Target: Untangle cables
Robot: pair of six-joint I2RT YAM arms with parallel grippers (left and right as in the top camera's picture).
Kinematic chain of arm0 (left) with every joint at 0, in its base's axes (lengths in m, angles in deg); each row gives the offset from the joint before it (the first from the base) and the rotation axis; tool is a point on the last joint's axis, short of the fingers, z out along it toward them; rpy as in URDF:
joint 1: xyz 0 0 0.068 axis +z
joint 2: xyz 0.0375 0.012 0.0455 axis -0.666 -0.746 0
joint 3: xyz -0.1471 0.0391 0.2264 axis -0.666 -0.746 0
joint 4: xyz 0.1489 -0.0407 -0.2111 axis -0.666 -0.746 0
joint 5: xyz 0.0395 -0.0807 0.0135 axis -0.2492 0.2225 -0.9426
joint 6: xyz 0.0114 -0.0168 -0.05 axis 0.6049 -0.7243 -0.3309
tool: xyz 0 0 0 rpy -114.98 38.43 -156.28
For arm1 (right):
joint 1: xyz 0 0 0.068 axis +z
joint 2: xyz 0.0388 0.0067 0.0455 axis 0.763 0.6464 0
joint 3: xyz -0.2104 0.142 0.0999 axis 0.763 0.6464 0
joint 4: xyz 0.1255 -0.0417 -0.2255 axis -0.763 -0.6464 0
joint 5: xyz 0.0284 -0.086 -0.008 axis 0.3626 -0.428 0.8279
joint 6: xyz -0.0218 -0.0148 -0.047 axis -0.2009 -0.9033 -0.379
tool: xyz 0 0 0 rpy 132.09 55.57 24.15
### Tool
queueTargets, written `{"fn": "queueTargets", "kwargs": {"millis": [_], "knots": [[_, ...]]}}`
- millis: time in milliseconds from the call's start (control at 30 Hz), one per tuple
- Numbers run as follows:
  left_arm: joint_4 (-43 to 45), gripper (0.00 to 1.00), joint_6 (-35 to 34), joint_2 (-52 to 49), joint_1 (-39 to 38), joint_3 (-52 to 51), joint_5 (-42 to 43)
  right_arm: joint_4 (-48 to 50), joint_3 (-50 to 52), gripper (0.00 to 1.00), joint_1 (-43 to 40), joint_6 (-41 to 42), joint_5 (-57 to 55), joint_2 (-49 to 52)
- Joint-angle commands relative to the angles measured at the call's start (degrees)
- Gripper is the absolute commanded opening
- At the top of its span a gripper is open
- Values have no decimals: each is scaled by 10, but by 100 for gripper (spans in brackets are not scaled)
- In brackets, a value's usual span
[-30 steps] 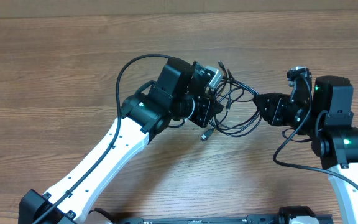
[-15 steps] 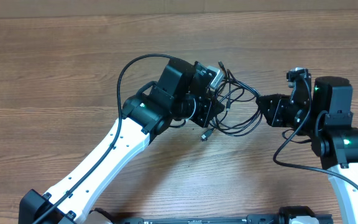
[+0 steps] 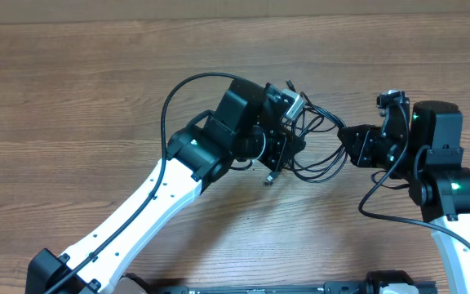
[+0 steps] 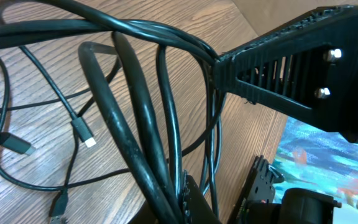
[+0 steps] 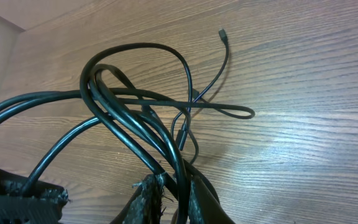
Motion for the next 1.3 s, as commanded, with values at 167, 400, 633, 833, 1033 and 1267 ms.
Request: {"fn": "queueTargets", "kwargs": {"millis": [167,400,633,833,1033,1267], "knots": [[35,4,-6,4,-15,0,56,1,-8,15,3,-3,5,-2],[69,4,-29,4,-15,0,64,-5,0,15,3,-2,8,6],[75,4,-29,4,-15,0,63,-3,0,14,3,-2,50,11],[75,4,-29,4,-15,0,53,-3,0,14,3,0,83,11],[75,4,-29,4,-15,0,43,-5,0,14,3,2,113,11],[78,4,-29,4,-15,0,43,-14,0,15,3,2,113,22]]}}
